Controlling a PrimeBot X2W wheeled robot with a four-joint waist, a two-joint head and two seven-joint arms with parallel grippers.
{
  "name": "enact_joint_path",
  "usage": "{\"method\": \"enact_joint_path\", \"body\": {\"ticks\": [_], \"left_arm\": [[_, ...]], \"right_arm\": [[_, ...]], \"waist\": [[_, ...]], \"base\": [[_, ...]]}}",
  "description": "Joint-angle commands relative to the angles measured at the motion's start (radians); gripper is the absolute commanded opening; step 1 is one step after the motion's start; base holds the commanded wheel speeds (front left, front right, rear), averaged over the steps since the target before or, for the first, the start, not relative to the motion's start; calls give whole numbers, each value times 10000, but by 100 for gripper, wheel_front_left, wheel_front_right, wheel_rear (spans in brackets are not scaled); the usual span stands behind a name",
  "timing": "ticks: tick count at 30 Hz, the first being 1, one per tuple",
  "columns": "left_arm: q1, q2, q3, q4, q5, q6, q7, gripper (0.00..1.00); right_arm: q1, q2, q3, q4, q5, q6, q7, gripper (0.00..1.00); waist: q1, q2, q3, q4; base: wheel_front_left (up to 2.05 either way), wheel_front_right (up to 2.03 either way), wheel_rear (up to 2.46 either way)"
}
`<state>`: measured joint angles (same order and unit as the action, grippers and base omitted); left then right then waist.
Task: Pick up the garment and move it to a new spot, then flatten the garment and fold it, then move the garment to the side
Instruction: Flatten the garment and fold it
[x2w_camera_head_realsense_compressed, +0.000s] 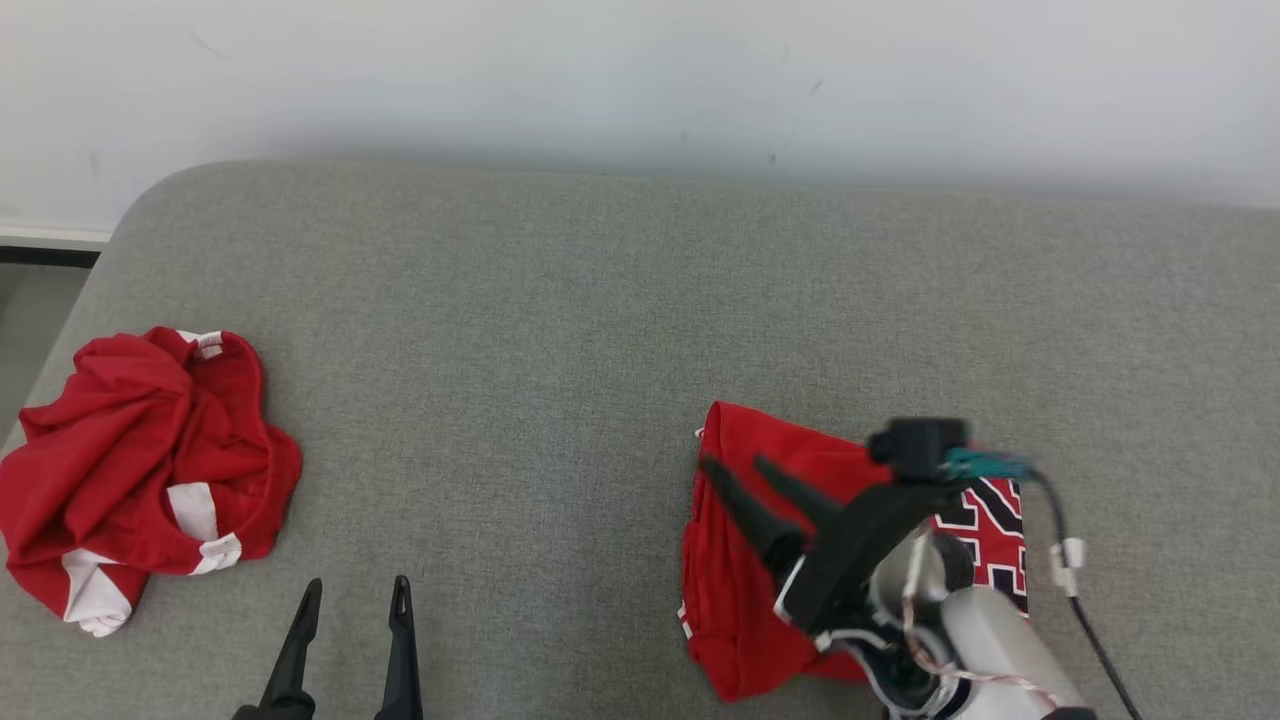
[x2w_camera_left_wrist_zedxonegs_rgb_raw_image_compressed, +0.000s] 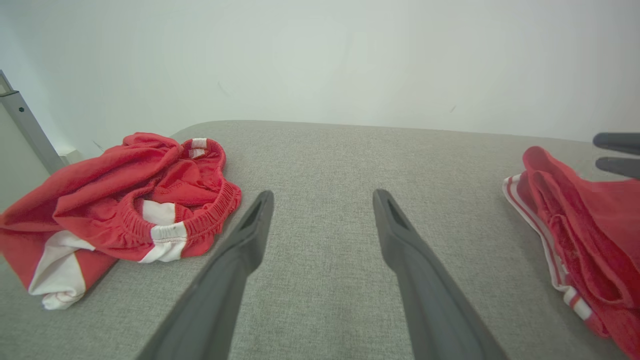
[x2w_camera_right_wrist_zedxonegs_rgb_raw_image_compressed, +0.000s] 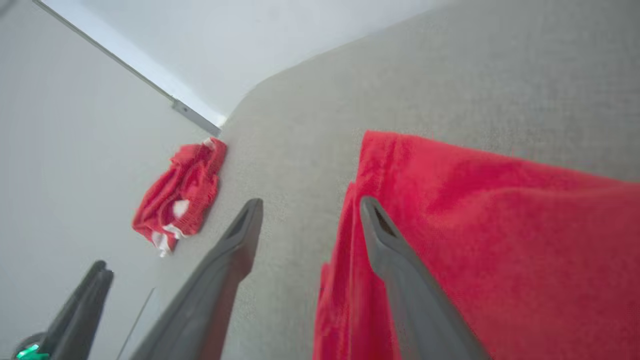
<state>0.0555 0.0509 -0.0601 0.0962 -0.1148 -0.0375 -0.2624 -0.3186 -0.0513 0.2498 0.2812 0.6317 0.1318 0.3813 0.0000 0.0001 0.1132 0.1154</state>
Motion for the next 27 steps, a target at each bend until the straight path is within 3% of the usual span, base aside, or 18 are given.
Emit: {"method": "enact_joint_path", "body": {"ticks": [1,5,12,17,21,27], "left_arm": [[-35,-9,16,18,-40,13,-31,100],[59,-9,26,-7,-57,63,-31,100],[202,-9,3,-112,-78,95,-31,100],[244,-8,29,-109,-60,53,-31,100],[306,-9,55,-72,-12,-11,-31,100],[381,-6,166,17,92,-131,-31,100]], "right_arm": [[-131,23,-107,-184,386,-16,-291,100],[-82,13,-951,-750,545,-16,-1255,100],[1026,24,-3297,-1998,-1536,-16,-1614,100],[2218,24,-4376,-2704,-2748,-16,-2121,100],[3077,26,-4625,-2712,-3409,-16,-2842,100],[3771,25,-3676,-2212,-3449,-16,-3385,100]], "waist": [[0,-1,-33,-8],[0,-1,-114,-62],[0,-1,-191,-205],[0,-1,-267,-324],[0,-1,-380,-455],[0,-1,-549,-591]], "base": [[0,0,0],[0,0,0],[0,0,0],[0,0,0],[0,0,0],[0,0,0]]}}
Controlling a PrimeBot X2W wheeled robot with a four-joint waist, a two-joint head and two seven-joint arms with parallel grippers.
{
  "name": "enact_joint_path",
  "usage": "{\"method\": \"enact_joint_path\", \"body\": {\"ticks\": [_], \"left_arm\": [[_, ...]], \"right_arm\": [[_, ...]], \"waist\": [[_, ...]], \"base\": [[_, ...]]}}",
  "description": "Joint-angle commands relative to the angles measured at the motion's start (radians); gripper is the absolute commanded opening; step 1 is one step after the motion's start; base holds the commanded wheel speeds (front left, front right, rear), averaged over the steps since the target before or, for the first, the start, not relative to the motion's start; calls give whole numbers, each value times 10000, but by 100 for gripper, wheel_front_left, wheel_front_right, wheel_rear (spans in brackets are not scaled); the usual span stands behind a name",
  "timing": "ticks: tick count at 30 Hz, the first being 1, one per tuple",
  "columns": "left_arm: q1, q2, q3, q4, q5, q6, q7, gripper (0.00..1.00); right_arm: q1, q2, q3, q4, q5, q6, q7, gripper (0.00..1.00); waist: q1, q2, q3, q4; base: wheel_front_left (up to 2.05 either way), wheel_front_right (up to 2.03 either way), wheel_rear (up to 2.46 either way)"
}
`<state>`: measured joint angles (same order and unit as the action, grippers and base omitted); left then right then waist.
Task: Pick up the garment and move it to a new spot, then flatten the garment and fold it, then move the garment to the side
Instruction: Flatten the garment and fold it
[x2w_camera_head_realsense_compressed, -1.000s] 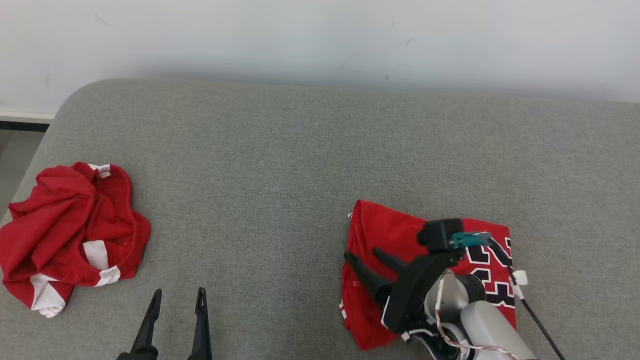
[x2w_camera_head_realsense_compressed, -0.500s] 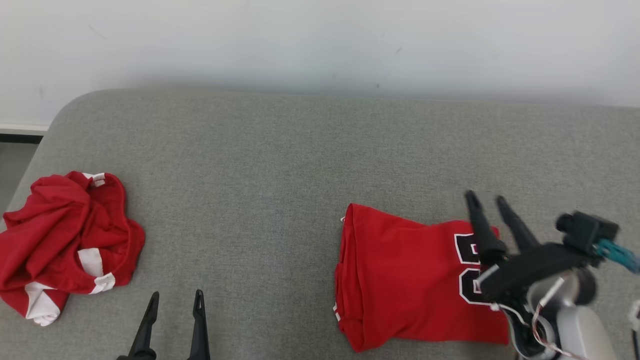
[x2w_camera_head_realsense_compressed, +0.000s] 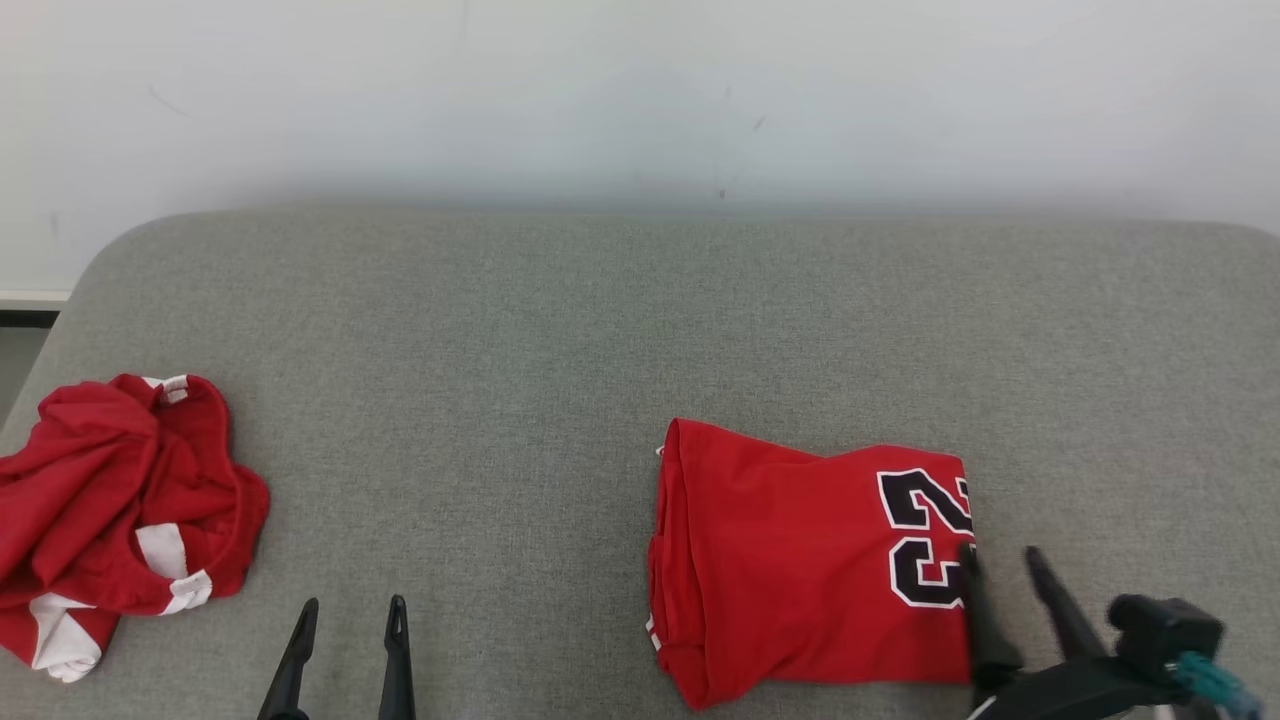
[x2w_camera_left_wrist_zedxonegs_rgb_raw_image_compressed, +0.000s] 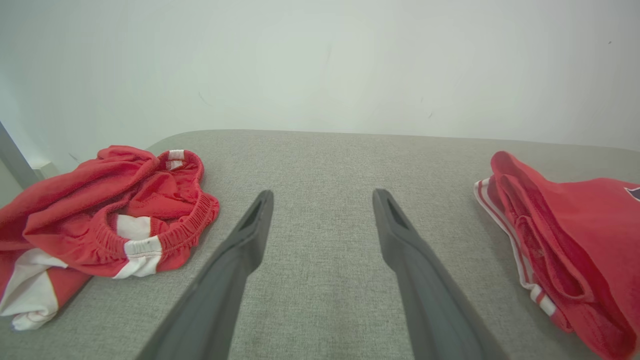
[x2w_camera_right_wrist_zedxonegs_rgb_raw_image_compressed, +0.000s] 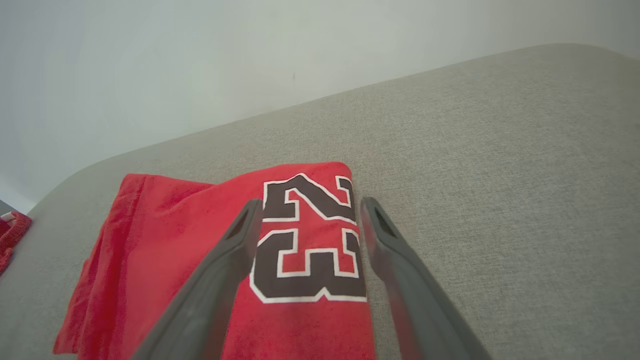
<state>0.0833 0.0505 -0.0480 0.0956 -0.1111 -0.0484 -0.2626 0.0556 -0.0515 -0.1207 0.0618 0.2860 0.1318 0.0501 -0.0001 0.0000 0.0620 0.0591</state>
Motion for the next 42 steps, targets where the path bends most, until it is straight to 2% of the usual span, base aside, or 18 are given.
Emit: {"method": "enact_joint_path", "body": {"ticks": [1,8,17,21,33,42], "left_arm": [[96,-4,69,43,66,-31,-29,100],[176,-4,-21,-24,90,-21,-29,100],[-2,-5,-85,63,96,-103,-29,100],[-45,-4,-74,29,133,-89,-29,100],[-188,-6,-59,0,60,-76,-29,100],[-262,-6,-88,-31,41,-27,-29,100]], "right_arm": [[89,25,276,16,68,-16,-85,100],[291,23,2383,-174,-2,-16,11,100],[-471,24,4084,445,-413,-16,804,100],[-904,14,4334,831,-841,-16,1182,100],[-1535,21,4236,1463,-2181,-16,1957,100],[-1698,24,4419,1624,-2400,-16,2274,100]], "waist": [[1,0,-53,-35],[1,0,-63,-35],[1,0,54,114],[1,0,154,252],[1,0,393,565],[1,0,540,576]], "base": [[0,0,0],[0,0,0],[0,0,0],[0,0,0],[0,0,0],[0,0,0]]}}
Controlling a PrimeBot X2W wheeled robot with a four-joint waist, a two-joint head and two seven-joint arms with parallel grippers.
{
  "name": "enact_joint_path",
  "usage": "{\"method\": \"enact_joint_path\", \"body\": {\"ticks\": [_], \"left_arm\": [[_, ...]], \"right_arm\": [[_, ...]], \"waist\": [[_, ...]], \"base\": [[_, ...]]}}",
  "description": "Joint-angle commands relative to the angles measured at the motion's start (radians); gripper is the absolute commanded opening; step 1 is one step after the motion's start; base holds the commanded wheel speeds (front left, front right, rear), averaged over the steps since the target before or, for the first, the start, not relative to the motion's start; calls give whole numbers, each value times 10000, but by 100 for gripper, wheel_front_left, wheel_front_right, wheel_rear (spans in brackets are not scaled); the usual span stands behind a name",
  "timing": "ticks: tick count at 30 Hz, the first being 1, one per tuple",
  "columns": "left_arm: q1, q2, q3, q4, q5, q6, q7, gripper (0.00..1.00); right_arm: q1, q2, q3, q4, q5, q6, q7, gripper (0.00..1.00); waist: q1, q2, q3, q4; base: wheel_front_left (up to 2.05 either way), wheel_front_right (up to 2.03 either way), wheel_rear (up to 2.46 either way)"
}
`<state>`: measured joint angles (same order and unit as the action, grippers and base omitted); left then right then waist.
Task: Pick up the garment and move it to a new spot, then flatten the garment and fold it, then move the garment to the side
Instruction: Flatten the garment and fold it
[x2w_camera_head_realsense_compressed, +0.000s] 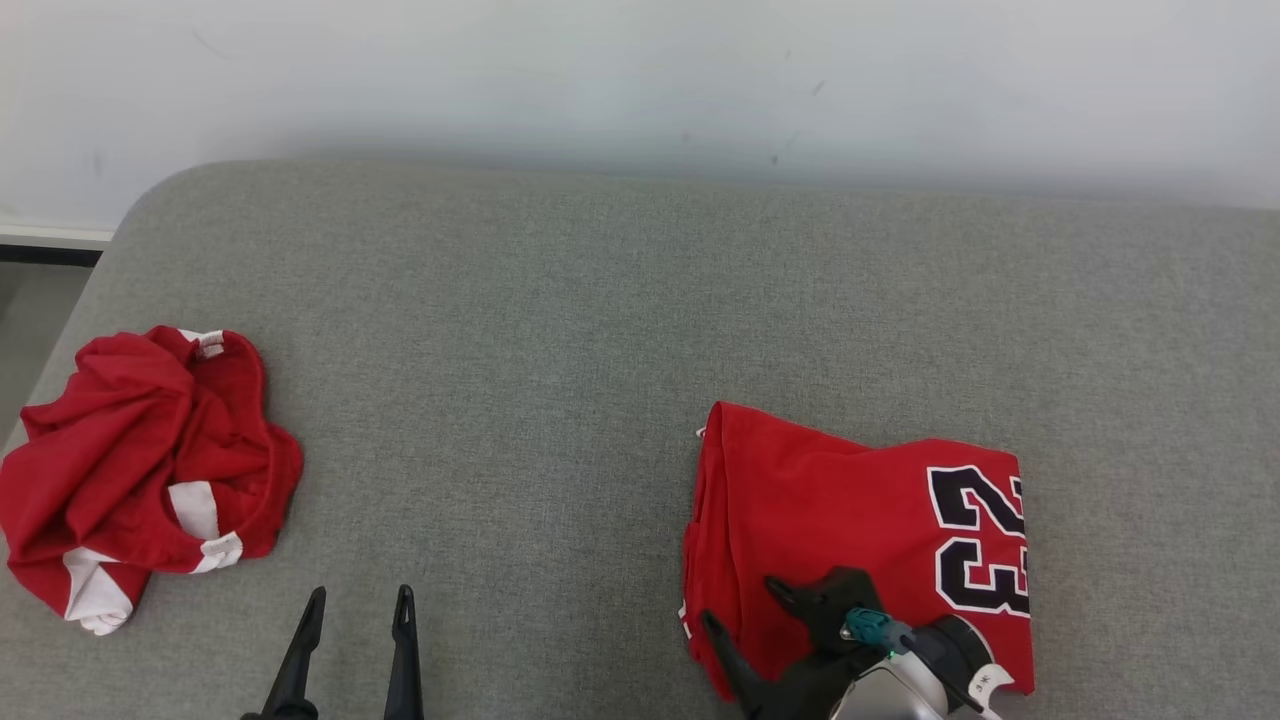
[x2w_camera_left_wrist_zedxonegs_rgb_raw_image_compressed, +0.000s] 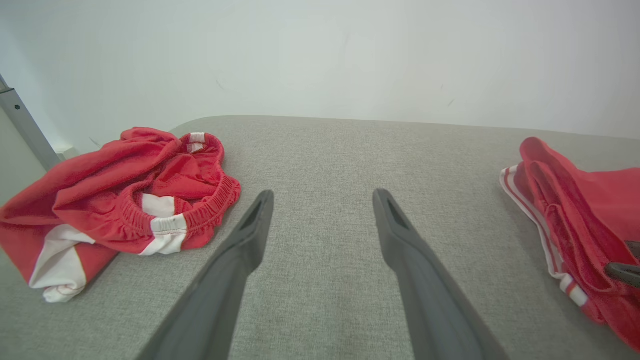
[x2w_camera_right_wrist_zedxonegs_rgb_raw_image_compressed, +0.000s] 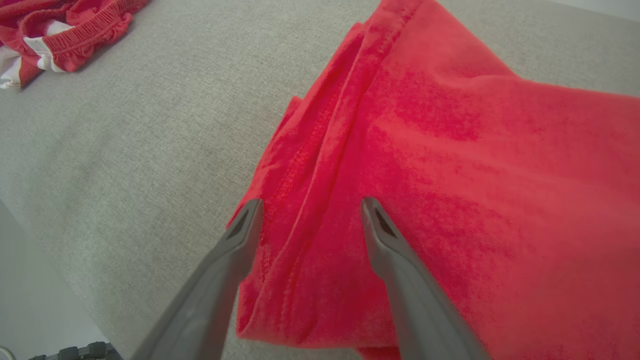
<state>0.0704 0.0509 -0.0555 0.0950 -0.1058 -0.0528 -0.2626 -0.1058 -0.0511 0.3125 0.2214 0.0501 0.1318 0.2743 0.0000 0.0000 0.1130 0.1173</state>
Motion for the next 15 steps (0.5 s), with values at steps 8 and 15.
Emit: {"method": "enact_joint_path", "body": {"ticks": [8,15], "left_arm": [[-232,-9,-69,25,-41,44,-29,100],[-250,-9,-19,40,-47,46,-29,100]], "right_arm": [[-366,17,437,156,18,-16,58,15],[-409,18,335,139,118,-16,-11,0]], "waist": [[0,0,135,21],[0,0,142,17]], "base": [[0,0,0],[0,0,0]]}}
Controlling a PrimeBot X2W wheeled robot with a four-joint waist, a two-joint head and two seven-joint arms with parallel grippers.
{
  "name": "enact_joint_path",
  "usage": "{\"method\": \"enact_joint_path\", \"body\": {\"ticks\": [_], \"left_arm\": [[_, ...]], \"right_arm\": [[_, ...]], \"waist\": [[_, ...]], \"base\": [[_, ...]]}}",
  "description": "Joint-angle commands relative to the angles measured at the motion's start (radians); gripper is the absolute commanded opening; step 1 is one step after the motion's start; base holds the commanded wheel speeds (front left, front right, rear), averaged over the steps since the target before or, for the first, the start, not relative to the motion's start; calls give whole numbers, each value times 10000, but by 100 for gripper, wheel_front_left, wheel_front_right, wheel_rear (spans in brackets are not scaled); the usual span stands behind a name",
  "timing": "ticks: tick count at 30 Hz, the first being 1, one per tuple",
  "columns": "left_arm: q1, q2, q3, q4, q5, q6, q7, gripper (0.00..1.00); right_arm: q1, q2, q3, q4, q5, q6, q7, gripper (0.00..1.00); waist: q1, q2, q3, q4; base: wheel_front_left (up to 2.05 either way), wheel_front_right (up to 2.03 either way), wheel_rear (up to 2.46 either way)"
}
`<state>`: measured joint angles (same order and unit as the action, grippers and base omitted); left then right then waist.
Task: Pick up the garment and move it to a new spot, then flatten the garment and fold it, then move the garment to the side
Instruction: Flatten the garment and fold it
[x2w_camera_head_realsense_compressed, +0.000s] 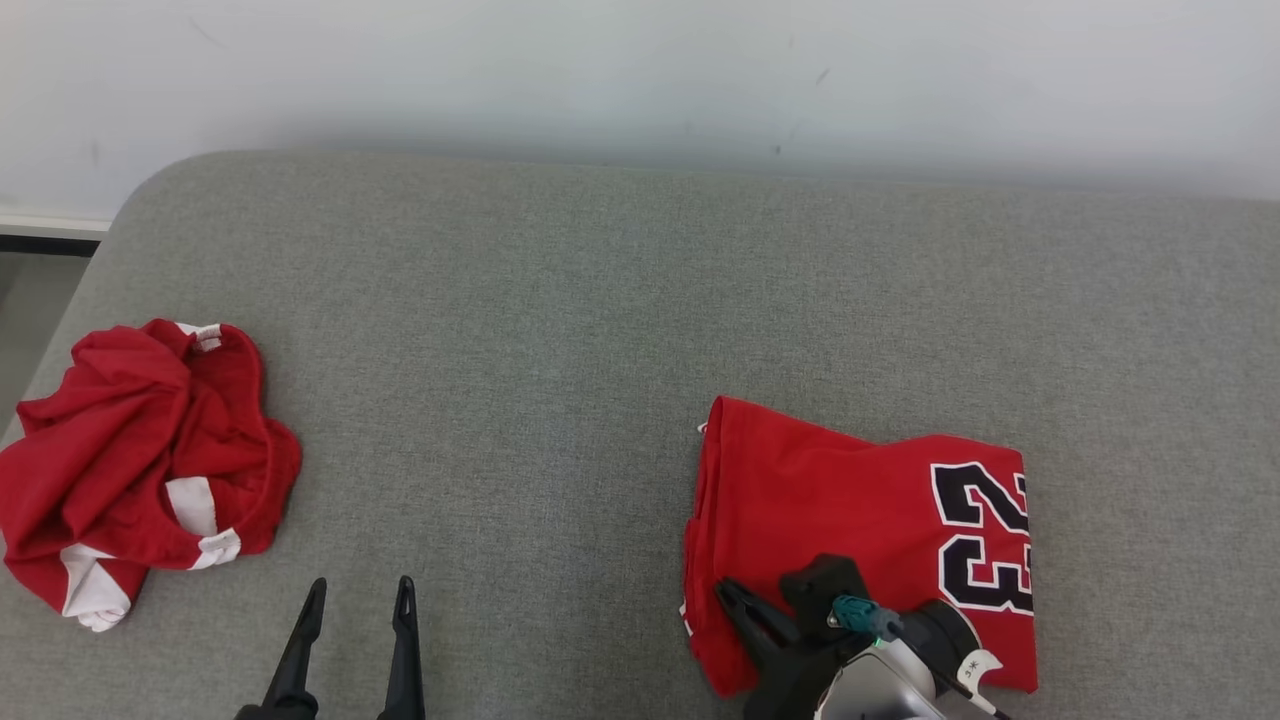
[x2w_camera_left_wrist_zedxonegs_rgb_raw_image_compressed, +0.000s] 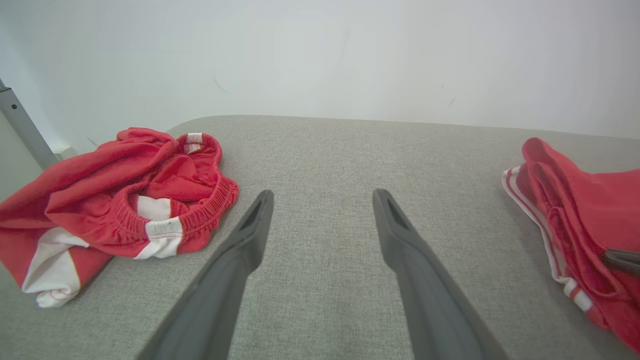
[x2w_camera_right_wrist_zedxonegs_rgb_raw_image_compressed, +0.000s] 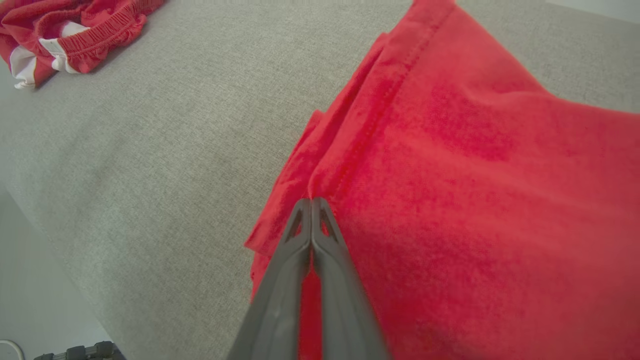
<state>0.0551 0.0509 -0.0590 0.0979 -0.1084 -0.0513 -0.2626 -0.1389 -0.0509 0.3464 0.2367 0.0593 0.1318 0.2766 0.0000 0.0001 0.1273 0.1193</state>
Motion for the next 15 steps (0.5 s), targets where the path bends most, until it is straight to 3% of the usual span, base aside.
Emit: {"method": "enact_joint_path", "body": {"ticks": [1,14,15], "left_arm": [[-100,-9,26,11,-21,23,-29,100],[-140,-9,-90,32,-44,-6,-29,100],[-137,-9,-96,28,-47,-3,-29,100]], "right_arm": [[-125,16,-2,-31,67,-16,-65,0],[-1000,18,566,898,1178,-16,-304,0],[-1030,21,636,970,1308,-16,-318,40]], "waist": [[0,-1,-1,-10],[0,-1,52,156],[0,-1,63,180]], "base": [[0,0,0],[0,0,0],[0,0,0]]}}
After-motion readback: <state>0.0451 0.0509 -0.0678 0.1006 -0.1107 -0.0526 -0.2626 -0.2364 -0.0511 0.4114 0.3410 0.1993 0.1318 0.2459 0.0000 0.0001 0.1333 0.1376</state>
